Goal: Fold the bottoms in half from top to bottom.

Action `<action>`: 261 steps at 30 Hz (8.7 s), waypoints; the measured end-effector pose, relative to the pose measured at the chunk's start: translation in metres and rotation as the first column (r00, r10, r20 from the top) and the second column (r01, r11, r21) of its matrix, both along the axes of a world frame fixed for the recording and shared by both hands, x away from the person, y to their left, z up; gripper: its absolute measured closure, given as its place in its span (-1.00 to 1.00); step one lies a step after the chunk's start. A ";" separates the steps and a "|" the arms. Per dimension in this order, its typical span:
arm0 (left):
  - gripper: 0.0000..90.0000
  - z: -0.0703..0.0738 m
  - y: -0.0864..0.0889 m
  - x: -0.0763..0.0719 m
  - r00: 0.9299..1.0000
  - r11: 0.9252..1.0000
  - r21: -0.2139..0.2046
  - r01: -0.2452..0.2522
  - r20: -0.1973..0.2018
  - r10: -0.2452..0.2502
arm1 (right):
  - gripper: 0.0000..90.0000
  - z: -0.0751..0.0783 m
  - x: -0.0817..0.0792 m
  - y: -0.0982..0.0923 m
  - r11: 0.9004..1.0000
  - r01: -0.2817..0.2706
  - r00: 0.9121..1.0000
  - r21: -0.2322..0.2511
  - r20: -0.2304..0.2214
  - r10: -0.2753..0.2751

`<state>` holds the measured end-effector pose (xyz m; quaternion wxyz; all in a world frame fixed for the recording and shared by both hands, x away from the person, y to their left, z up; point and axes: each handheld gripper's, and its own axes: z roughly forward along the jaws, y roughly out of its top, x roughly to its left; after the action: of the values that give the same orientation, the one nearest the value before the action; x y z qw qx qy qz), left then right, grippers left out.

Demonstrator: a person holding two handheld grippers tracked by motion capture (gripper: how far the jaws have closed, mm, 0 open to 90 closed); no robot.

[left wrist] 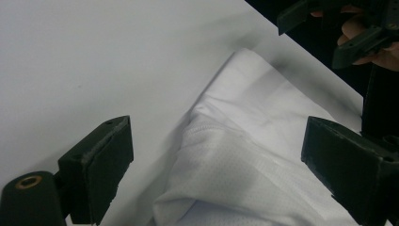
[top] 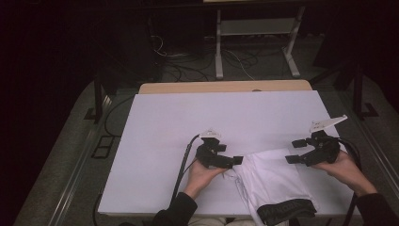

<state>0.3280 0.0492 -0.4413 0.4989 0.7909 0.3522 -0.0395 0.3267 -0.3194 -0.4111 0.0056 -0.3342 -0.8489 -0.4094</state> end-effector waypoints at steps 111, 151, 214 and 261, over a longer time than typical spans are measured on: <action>0.88 0.046 0.085 0.015 0.988 0.933 0.350 0.084 0.091 -0.124 | 0.94 -0.022 0.121 0.127 0.994 0.096 0.995 -0.057 -0.017 -0.097; 0.88 0.053 0.096 0.144 0.989 0.929 0.369 -0.007 0.139 -0.048 | 0.94 -0.019 0.151 0.127 0.931 0.365 0.931 -0.008 0.027 -0.364; -1.00 0.053 0.126 0.105 0.970 0.977 0.093 -0.192 0.171 0.174 | -1.00 0.011 0.096 0.072 0.960 0.268 0.955 0.077 0.109 -0.276; -1.00 0.036 0.137 -0.014 0.956 0.991 0.021 -0.130 0.268 0.120 | -1.00 0.000 -0.027 0.033 0.961 0.255 0.949 0.103 0.163 -0.269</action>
<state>0.3145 0.1859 -0.4049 0.5280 0.7745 0.3320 0.1054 0.2998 -0.2868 -0.4113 -0.1100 -0.4064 -0.7770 -0.4680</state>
